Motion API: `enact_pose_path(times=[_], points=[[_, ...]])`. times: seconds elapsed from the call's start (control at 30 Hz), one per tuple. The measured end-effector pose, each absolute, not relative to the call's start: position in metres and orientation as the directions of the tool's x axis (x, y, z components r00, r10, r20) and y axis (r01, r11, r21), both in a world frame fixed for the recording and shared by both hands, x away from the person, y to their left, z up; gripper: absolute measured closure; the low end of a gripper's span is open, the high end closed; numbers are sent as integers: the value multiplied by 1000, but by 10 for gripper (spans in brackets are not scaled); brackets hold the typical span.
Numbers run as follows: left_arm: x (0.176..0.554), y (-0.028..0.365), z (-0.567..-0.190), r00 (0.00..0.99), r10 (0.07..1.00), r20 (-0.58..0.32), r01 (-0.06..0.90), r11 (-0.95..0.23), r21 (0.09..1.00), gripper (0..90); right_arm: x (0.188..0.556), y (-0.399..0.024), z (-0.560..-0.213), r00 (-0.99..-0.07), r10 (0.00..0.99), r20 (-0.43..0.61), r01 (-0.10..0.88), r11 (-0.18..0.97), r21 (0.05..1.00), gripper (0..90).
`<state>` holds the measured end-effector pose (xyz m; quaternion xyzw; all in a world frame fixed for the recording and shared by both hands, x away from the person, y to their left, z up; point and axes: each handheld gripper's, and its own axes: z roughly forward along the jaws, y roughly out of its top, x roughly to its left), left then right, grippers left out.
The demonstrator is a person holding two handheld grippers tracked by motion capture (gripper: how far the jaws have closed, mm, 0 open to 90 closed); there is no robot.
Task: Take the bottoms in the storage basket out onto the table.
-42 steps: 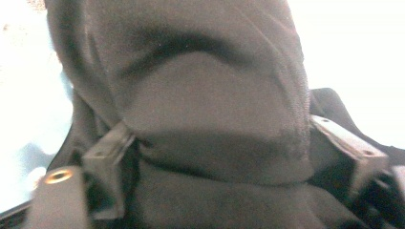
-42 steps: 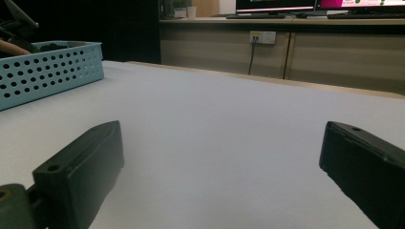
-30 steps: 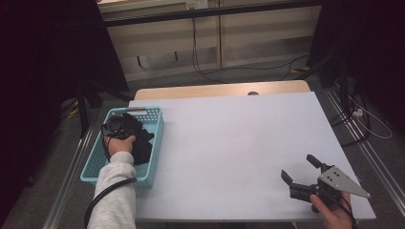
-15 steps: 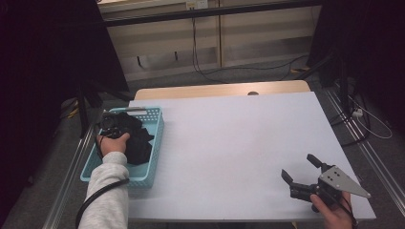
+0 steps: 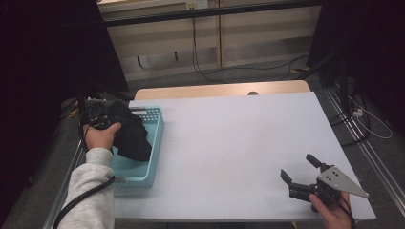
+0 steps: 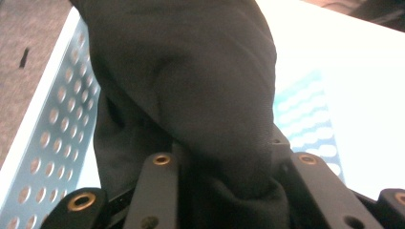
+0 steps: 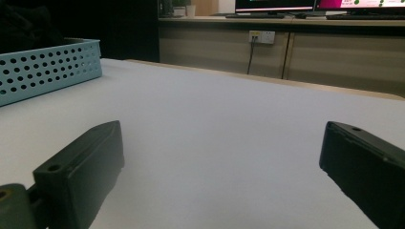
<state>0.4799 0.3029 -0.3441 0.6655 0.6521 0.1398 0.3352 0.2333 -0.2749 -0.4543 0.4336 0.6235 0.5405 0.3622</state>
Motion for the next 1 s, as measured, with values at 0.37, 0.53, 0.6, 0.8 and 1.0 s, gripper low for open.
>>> enact_pose_path(times=[0.37, 0.53, 0.6, 0.8, 1.0], points=[[472, 279, -300, 239, 929, -281, 730, 18, 683, 755, 233, -274, -455, -363, 932, 14, 152, 44, 987, 5], [470, 271, -285, 266, 914, -305, 713, 26, 700, 768, 233, -274, -455, -365, 931, 14, 152, 45, 987, 5], [469, 267, -277, 281, 910, -305, 694, 27, 719, 768, 233, -274, -454, -365, 931, 14, 150, 44, 988, 5], [463, 253, -252, 345, 888, -303, 640, 14, 768, 767, 233, -274, -455, -366, 931, 15, 151, 44, 988, 5], [451, 229, -234, 452, 833, -319, 592, -13, 806, 767, 234, -273, -455, -370, 929, 13, 152, 47, 987, 5]])
